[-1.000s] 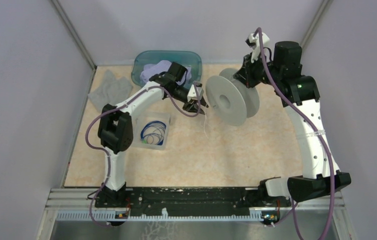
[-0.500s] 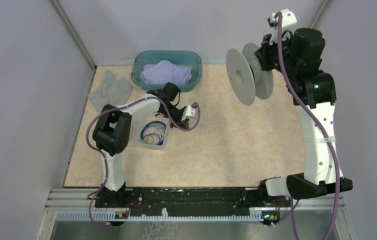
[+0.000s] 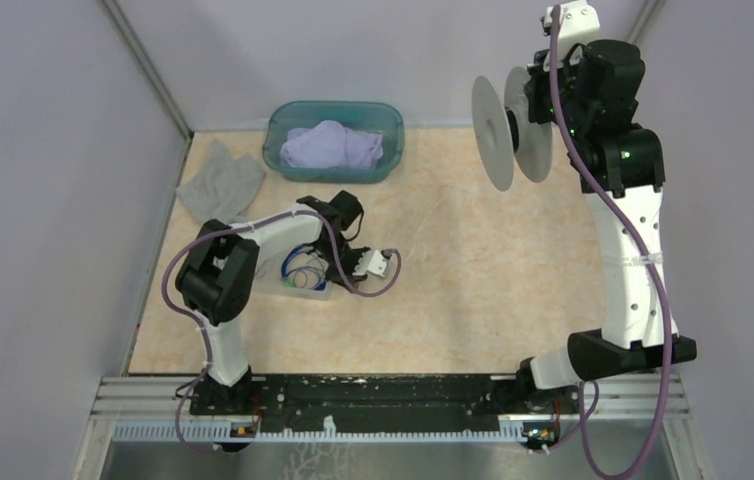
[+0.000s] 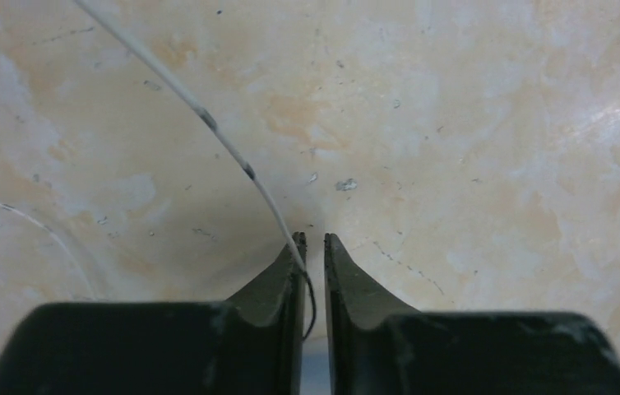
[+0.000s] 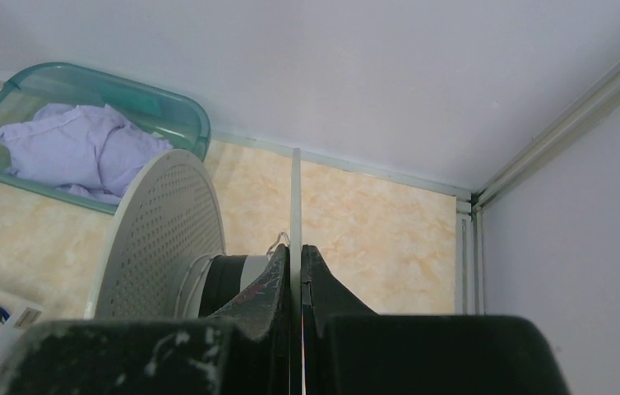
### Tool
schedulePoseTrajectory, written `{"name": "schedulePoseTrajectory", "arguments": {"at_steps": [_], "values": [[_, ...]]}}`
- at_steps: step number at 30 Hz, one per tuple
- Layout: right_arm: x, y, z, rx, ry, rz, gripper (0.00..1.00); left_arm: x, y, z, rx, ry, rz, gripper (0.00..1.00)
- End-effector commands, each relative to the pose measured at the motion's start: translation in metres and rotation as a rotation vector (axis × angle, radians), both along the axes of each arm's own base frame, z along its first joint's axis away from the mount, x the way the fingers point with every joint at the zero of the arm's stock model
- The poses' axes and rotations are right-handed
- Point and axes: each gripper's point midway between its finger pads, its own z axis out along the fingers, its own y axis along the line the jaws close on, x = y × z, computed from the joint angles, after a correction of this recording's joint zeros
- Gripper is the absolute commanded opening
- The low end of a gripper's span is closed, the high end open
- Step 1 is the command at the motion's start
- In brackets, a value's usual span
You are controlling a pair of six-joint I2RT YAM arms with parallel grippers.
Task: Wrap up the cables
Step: Wrap the cable around the cable reel.
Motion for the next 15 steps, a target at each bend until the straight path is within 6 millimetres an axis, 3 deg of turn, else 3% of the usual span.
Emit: {"name": "schedulePoseTrajectory", "arguments": {"at_steps": [1, 8, 15], "values": [[-0.005, -0.004, 0.051, 0.025, -0.160, -0.003, 0.00, -0.006, -0.001, 0.012, 0.010, 0.016, -0.039, 0.24], [-0.006, 0.014, 0.032, 0.041, -0.092, 0.092, 0.00, 0.005, -0.037, 0.078, -0.220, 0.004, -0.032, 0.58], [-0.015, 0.035, 0.022, 0.093, -0.052, 0.197, 0.00, 0.032, -0.067, 0.144, -0.433, 0.043, 0.059, 0.89]]}}
